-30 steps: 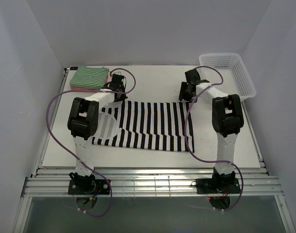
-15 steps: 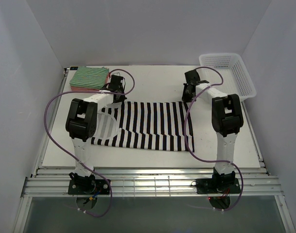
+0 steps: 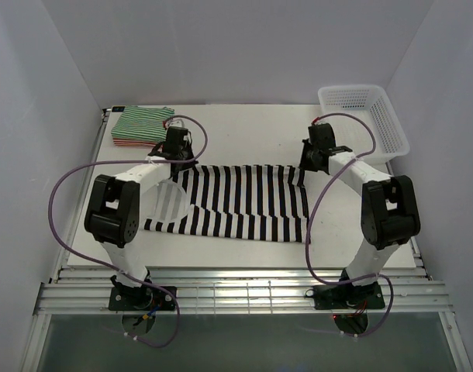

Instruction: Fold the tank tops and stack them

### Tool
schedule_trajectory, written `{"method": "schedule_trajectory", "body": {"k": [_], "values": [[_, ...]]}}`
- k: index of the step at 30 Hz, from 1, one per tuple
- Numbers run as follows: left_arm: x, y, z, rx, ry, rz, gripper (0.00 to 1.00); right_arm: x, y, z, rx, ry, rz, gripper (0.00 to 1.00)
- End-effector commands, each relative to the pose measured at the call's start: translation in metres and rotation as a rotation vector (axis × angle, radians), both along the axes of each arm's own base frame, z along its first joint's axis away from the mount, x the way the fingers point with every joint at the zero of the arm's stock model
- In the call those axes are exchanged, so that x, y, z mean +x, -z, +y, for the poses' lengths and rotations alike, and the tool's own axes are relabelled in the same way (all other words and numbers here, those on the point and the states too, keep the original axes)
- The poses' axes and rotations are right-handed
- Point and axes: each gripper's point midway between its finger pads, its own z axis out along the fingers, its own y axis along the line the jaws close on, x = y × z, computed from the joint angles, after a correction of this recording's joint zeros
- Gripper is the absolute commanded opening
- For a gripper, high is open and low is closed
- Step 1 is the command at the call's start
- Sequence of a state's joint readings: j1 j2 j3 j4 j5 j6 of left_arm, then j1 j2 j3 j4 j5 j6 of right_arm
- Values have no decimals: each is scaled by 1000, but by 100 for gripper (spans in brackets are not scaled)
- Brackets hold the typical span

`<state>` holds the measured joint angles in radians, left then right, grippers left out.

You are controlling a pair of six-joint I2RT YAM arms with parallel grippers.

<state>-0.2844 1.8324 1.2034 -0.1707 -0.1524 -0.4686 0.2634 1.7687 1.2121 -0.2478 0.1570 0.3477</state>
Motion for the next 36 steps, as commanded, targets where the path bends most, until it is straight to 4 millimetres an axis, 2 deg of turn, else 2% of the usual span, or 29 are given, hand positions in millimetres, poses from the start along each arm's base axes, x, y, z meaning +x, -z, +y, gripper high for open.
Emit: {"method": "schedule_trajectory", "body": {"k": [1, 2, 4, 5, 7, 8, 9, 15, 20, 30, 34, 36], "values": [[-13, -21, 2, -47, -26, -48, 0, -11, -7, 12, 57, -71, -78, 8], [-22, -20, 7, -44, -35, -41, 0, -16, -16, 17, 78, -90, -95, 8], [-32, -21, 9, -55, -50, -38, 0, -31, -9, 18, 76, -100, -85, 8], [-42, -21, 9, -69, -48, -37, 0, -35, -17, 17, 80, -101, -107, 8], [-51, -19, 8, -100, -55, -34, 0, -49, -11, 15, 79, -101, -95, 8], [-55, -23, 7, -119, -56, -43, 0, -53, -19, 14, 85, -101, -117, 8], [-63, -15, 9, -121, -60, -24, 0, -57, -19, 14, 86, -102, -119, 8], [-89, -5, 13, -143, -81, 5, 0, -83, -11, 5, 62, -112, -102, 8], [-103, 8, 14, -157, -90, 38, 0, -93, -7, 6, 38, -164, -94, 8], [-116, 26, 16, -152, -93, 88, 0, -114, 14, 4, 12, -170, -50, 8], [-127, 37, 17, -163, -121, 137, 0, -123, 25, 3, 8, -164, -23, 8], [-134, 43, 19, -166, -130, 151, 0, -130, 31, 2, 9, -163, -9, 11]]}}
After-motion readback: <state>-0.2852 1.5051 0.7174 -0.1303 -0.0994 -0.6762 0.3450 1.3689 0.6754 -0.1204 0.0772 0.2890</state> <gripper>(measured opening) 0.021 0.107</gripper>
